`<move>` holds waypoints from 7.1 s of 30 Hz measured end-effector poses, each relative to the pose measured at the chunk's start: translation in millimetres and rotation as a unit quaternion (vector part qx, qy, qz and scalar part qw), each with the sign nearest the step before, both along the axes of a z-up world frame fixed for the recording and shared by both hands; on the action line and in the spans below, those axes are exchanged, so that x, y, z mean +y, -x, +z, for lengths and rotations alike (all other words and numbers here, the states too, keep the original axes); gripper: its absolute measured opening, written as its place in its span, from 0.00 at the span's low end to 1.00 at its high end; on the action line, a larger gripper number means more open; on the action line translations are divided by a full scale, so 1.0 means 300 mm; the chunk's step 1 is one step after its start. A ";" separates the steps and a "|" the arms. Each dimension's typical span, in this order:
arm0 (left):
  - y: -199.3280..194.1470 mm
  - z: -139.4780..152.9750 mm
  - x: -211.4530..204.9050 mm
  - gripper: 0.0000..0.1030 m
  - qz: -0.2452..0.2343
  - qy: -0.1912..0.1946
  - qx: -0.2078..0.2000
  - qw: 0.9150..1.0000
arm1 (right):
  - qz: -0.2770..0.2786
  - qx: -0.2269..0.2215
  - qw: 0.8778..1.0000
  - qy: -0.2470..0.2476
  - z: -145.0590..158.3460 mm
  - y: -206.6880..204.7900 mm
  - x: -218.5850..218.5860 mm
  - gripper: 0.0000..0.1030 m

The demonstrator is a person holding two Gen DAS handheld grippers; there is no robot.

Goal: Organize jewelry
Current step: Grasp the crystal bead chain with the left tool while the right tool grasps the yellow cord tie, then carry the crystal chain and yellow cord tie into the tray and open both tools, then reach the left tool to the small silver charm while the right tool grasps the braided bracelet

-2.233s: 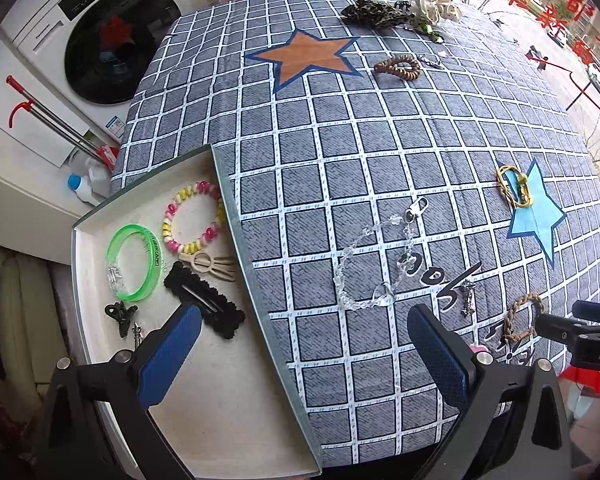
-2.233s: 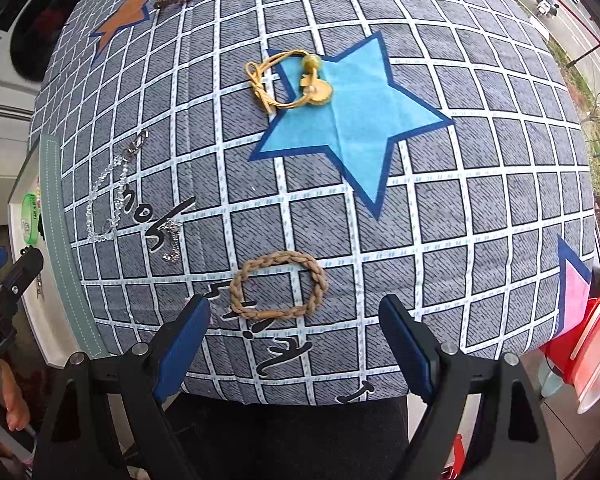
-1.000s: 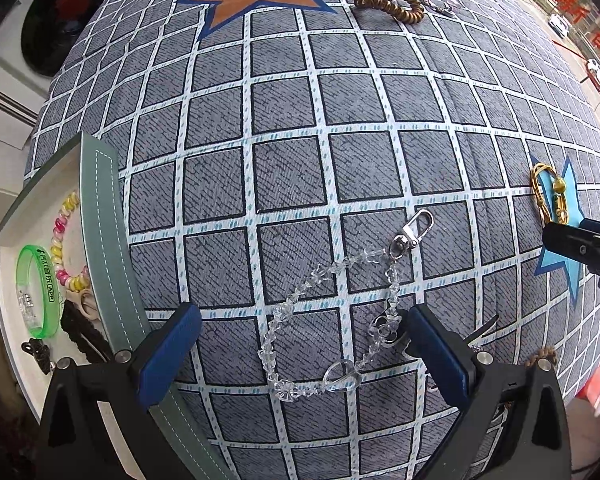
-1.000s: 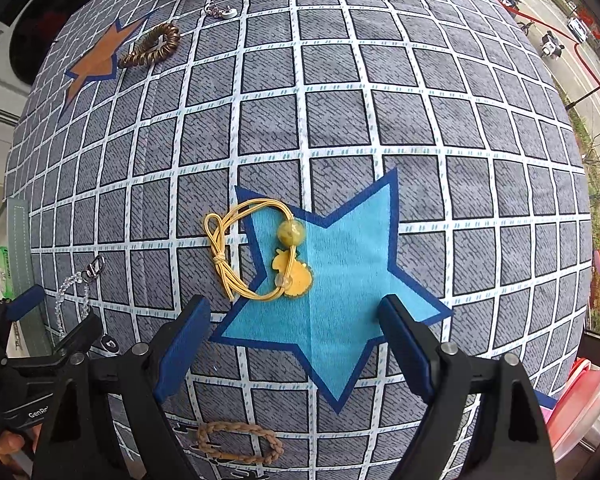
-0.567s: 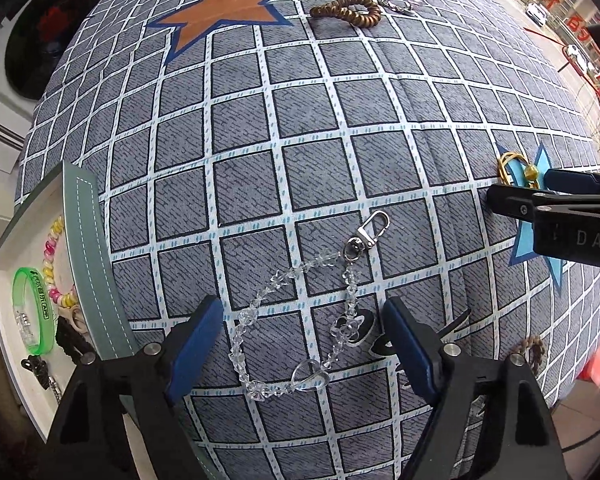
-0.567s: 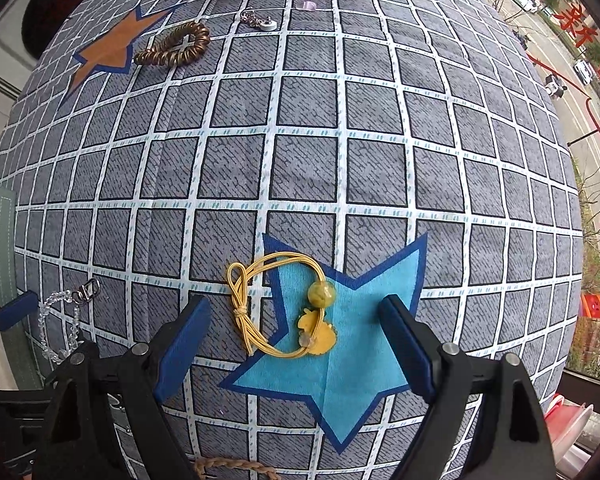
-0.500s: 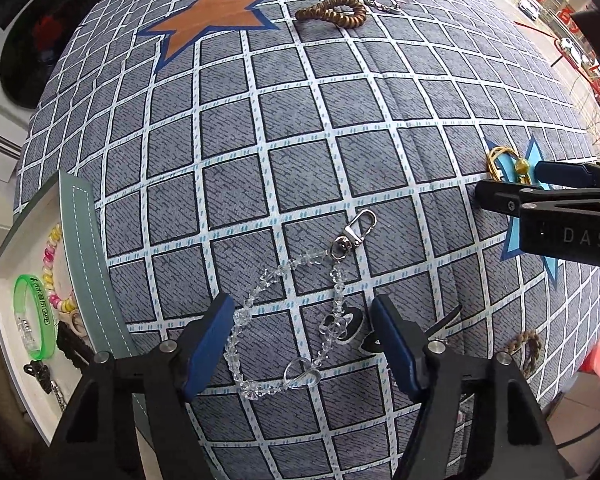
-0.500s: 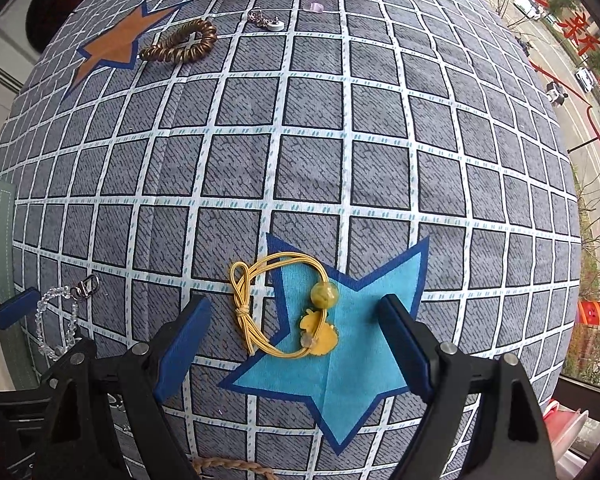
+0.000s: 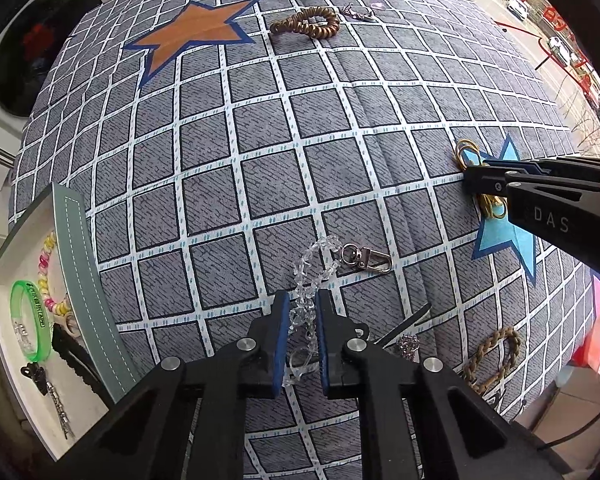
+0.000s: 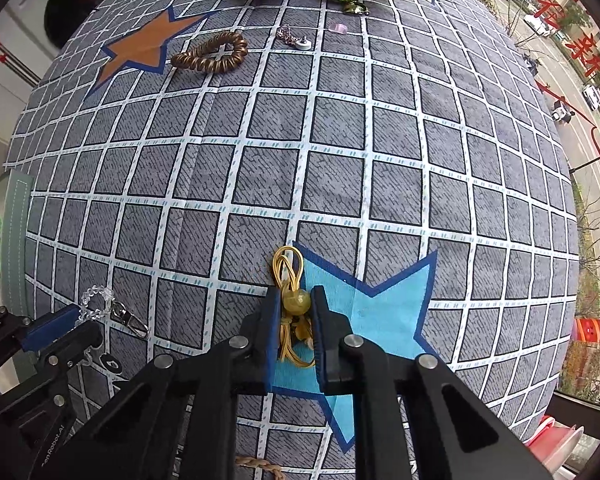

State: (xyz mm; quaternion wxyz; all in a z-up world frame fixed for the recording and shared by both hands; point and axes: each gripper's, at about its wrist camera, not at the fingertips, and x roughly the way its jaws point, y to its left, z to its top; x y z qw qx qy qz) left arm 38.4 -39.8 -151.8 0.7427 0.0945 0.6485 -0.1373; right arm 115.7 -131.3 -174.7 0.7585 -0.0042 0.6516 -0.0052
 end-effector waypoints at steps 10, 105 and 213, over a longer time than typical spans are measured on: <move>0.019 0.068 0.069 0.18 0.016 0.036 -0.004 0.999 | -0.032 -0.007 0.998 -0.060 0.049 0.109 -0.023 0.14; 0.319 -0.019 0.950 0.18 0.299 -0.021 -0.024 0.954 | 0.251 0.081 0.956 -0.126 0.029 0.261 0.911 0.14; 0.160 -0.098 0.006 1.00 -0.020 -0.054 0.008 0.998 | 0.008 0.030 1.000 -0.003 -0.043 0.837 -0.124 0.87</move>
